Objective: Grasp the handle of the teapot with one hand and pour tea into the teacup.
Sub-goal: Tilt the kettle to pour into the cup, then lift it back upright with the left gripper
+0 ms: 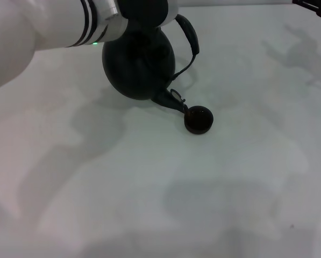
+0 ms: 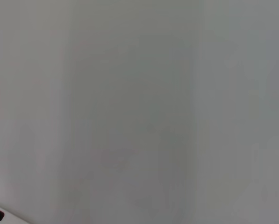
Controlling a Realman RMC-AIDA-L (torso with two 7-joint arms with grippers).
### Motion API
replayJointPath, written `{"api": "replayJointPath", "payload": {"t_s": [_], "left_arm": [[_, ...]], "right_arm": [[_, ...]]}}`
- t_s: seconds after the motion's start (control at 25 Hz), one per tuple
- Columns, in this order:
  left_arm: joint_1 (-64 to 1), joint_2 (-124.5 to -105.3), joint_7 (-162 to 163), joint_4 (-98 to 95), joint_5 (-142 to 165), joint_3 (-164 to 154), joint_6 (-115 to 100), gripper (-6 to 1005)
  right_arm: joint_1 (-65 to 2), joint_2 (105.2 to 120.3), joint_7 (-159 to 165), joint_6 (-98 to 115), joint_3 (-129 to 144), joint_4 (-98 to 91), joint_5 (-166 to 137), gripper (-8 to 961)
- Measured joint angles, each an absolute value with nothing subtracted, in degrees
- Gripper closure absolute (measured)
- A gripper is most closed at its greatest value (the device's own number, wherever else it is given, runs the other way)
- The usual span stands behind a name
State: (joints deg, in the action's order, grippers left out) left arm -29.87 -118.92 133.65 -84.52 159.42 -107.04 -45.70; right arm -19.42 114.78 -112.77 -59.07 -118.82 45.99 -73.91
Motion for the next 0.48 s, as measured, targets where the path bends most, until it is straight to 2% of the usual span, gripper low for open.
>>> {"api": "replayJointPath", "payload": {"t_s": [0.48], "left_arm": [[-29.1,-119.18,136.1,-84.6,159.1,-106.3,-43.5,887]], "right_arm": [[-19.5,114.78,-113.5,-58.9,-118.8,45.0,-73.9,93]]}}
